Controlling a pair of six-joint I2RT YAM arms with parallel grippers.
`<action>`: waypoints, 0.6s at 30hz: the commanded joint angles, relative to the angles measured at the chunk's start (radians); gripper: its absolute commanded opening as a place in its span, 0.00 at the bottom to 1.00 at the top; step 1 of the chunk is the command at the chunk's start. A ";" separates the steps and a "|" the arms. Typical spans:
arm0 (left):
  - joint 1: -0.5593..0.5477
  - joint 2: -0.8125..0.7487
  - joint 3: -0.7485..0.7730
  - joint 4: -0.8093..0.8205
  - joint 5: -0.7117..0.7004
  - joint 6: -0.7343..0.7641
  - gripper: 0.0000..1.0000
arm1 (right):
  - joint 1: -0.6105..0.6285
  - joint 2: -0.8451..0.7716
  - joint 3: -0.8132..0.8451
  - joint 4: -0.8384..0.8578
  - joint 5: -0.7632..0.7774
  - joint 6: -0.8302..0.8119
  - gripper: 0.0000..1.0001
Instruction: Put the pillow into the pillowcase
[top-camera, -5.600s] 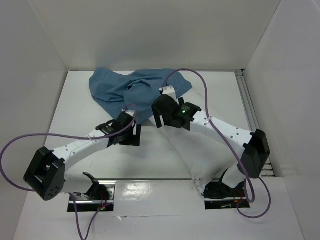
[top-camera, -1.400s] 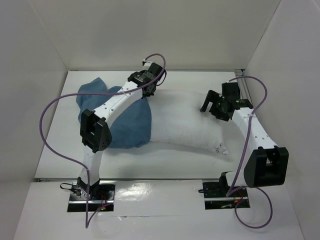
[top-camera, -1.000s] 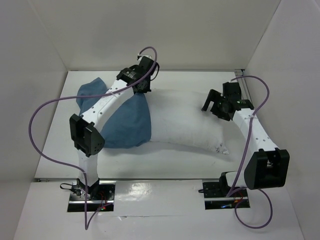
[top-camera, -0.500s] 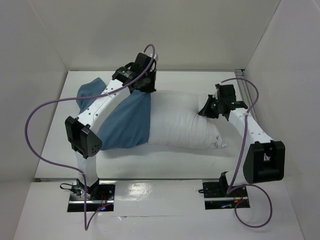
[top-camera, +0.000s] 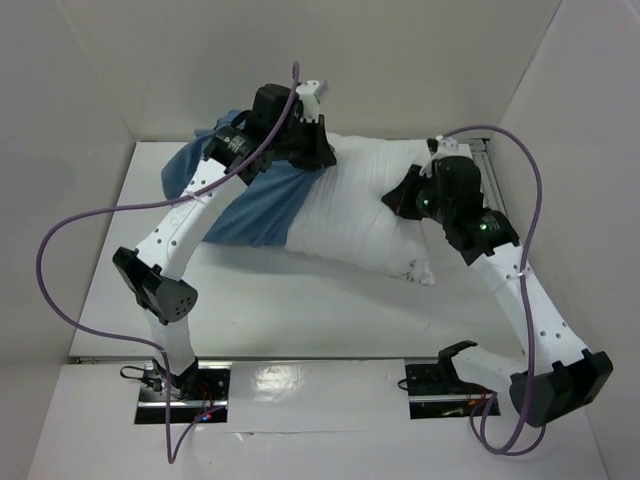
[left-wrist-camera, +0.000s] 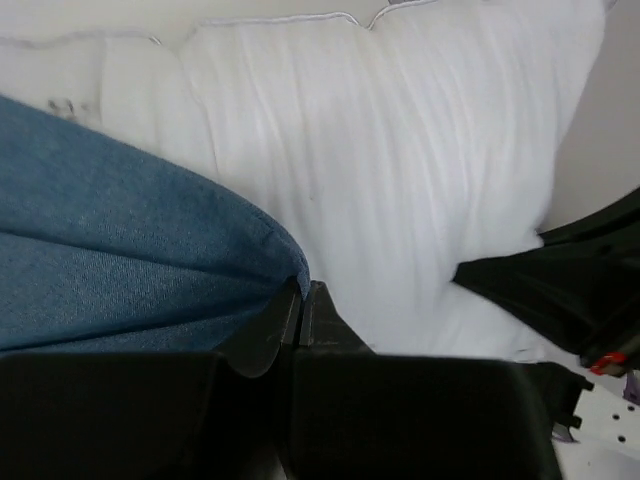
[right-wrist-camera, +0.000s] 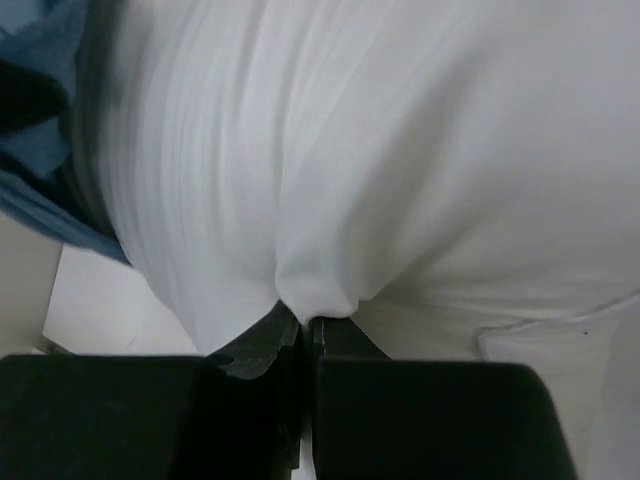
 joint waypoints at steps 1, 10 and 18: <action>-0.114 -0.017 -0.156 0.237 0.251 -0.117 0.00 | 0.080 0.027 -0.171 0.124 -0.071 0.085 0.00; -0.123 0.153 -0.051 0.023 0.042 -0.055 0.25 | 0.063 -0.003 -0.249 0.028 0.058 0.052 0.00; -0.123 0.069 0.063 -0.131 -0.209 0.142 0.91 | 0.028 0.030 -0.071 -0.147 0.143 -0.008 0.91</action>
